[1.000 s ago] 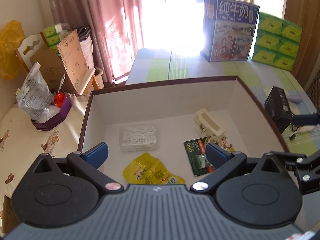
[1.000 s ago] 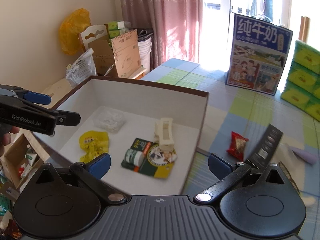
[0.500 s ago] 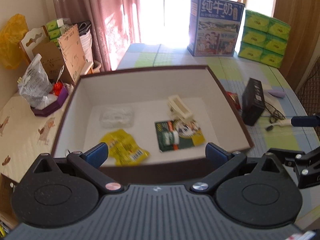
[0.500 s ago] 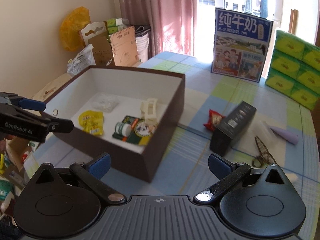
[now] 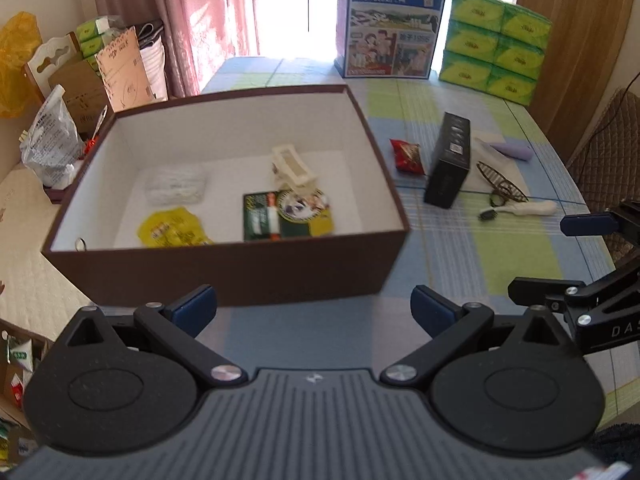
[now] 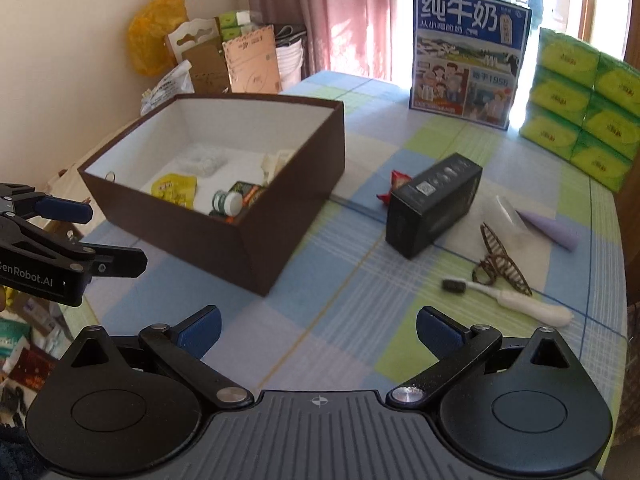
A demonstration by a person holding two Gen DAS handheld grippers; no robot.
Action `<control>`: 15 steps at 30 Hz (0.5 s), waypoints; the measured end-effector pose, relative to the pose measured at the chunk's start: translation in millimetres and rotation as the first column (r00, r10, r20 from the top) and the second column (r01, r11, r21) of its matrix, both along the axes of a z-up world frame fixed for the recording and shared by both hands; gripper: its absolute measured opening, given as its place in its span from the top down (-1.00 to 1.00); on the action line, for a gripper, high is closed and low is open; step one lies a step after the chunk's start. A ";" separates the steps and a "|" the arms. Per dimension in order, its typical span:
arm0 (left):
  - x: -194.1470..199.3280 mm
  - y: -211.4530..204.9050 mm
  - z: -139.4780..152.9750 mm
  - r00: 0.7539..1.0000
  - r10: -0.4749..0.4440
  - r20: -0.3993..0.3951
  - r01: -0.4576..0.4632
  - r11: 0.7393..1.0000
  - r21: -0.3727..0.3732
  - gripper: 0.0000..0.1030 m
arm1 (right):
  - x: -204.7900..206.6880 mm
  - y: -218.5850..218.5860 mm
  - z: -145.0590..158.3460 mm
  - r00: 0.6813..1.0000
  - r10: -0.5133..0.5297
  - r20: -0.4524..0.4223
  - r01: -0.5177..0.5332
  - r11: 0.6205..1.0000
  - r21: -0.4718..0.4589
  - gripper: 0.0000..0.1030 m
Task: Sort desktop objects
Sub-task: 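Withdraw both tools from the box toward the black shaver box and toothbrush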
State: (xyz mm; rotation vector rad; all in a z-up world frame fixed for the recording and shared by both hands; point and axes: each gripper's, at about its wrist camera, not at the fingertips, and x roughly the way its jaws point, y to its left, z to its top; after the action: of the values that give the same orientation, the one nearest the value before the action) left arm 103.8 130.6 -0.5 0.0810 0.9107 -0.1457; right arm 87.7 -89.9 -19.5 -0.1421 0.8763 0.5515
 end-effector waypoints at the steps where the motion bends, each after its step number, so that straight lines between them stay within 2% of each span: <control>1: -2.0 -4.3 -0.6 1.000 0.002 -0.002 -0.002 1.000 -0.001 -0.98 | -0.3 -3.6 -0.5 1.000 0.005 -0.004 -0.005 1.000 -0.002 -0.96; 15: -20.0 -55.4 -10.0 0.999 0.018 -0.029 -0.018 1.000 -0.005 -0.97 | 4.5 -57.3 -13.0 0.999 0.027 -0.037 -0.028 1.000 -0.014 -0.96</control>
State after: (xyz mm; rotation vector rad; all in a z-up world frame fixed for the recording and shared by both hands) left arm 83.7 75.1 -10.5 0.0665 0.9398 -0.1329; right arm 92.2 -147.2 -32.5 -0.1581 0.9150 0.5752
